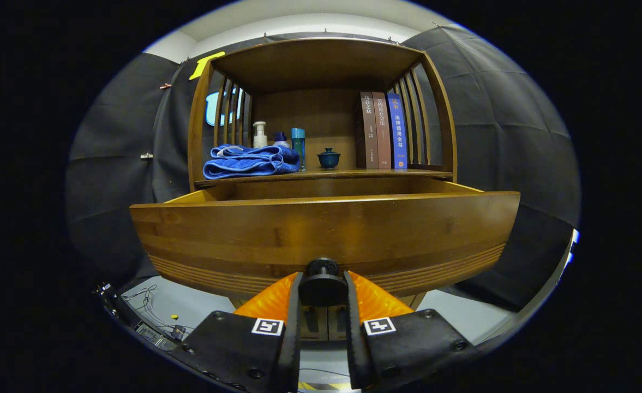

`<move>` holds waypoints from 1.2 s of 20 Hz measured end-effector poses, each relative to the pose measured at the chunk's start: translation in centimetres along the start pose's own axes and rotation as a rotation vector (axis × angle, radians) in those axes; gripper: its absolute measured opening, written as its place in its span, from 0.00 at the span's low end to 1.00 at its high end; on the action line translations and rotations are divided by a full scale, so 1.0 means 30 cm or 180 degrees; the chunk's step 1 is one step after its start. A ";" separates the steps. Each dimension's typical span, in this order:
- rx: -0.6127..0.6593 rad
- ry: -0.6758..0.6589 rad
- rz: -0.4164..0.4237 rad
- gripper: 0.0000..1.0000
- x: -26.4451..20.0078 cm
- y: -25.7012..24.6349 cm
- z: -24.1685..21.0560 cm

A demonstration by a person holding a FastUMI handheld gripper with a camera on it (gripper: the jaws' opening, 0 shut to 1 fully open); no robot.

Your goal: Pull open the drawer, take out the items inside it, and place them on the countertop above the cabinet.

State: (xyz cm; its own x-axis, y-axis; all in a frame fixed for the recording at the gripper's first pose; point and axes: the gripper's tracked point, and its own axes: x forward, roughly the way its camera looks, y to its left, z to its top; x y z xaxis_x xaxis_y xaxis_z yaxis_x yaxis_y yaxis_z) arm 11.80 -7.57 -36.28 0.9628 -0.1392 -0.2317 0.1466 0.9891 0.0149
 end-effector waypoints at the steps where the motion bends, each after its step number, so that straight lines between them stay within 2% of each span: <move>1: -0.0001 0.0014 0.0002 0.39 -0.007 0.001 -0.007; 7: -0.0055 0.0066 -0.0020 0.40 -0.037 0.001 -0.017; 8: -0.0056 -0.0011 -0.0035 0.48 -0.063 -0.006 0.001; 10: -0.0003 -0.0153 -0.0068 0.74 -0.104 -0.023 0.050; 12: 0.0084 -0.0082 -0.0070 1.00 -0.155 -0.033 0.056; 16: 0.0032 0.0113 -0.0061 1.00 -0.207 -0.075 0.122; 21: 0.0149 0.0105 -0.0025 1.00 -0.239 -0.119 0.326; 24: 0.0024 0.0195 0.0033 1.00 -0.203 -0.120 0.451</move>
State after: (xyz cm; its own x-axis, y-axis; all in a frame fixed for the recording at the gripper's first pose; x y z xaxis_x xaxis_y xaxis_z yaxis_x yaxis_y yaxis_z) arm 8.49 -10.95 -21.76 0.9486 -0.1254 -0.2907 0.1385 0.9901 0.0248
